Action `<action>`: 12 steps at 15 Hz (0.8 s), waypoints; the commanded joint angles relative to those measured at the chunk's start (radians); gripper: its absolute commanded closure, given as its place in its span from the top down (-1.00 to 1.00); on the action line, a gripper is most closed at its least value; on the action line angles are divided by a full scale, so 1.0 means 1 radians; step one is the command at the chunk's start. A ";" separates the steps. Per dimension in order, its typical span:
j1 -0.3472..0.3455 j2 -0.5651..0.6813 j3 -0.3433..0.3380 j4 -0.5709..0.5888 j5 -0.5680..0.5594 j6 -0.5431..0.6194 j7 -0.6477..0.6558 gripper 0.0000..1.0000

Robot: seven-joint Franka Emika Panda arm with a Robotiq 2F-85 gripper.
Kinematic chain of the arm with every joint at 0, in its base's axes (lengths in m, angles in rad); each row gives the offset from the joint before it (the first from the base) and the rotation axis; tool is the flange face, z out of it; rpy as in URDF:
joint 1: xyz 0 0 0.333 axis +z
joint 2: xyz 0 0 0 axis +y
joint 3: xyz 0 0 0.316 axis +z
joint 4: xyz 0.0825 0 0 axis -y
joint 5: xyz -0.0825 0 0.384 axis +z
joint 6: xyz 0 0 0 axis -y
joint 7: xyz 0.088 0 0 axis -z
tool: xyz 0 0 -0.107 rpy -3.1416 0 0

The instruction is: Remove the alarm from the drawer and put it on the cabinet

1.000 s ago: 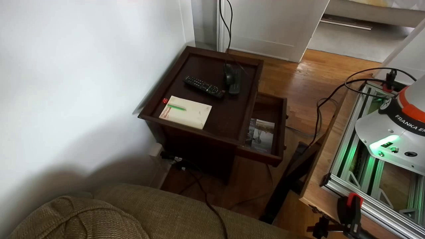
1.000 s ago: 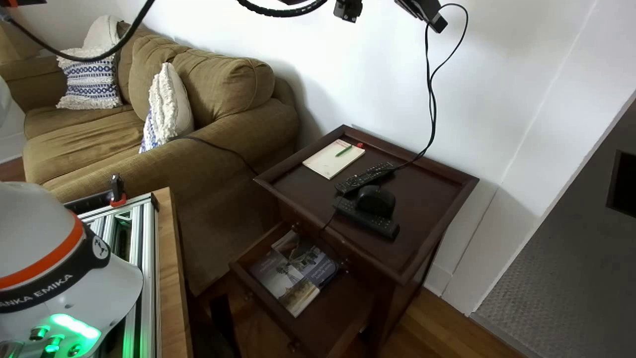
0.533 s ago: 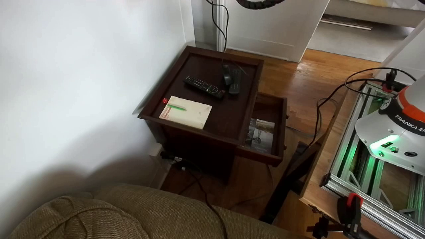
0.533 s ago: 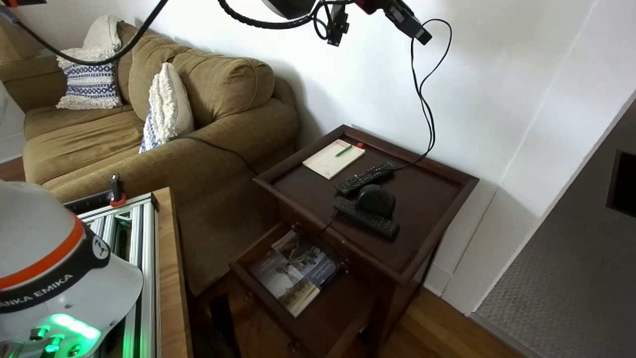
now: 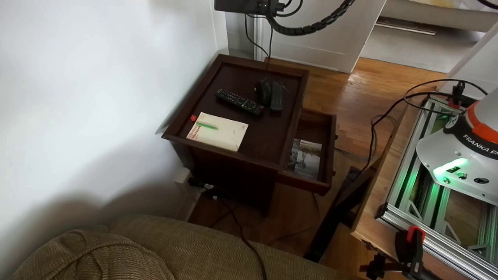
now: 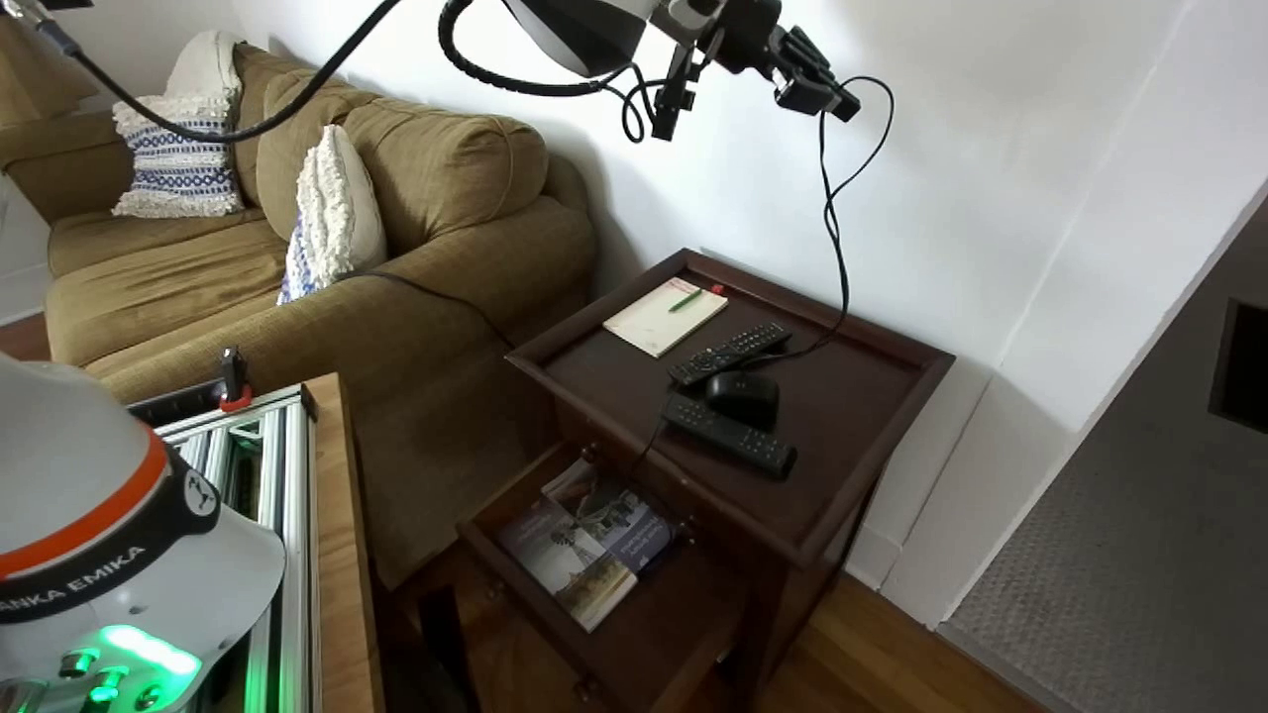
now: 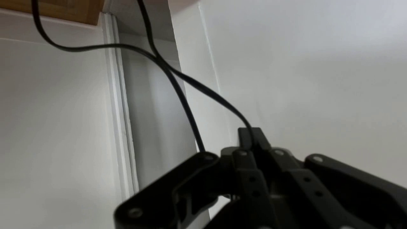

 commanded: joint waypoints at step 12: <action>0.051 0.138 -0.056 0.020 -0.003 -0.004 -0.042 -0.22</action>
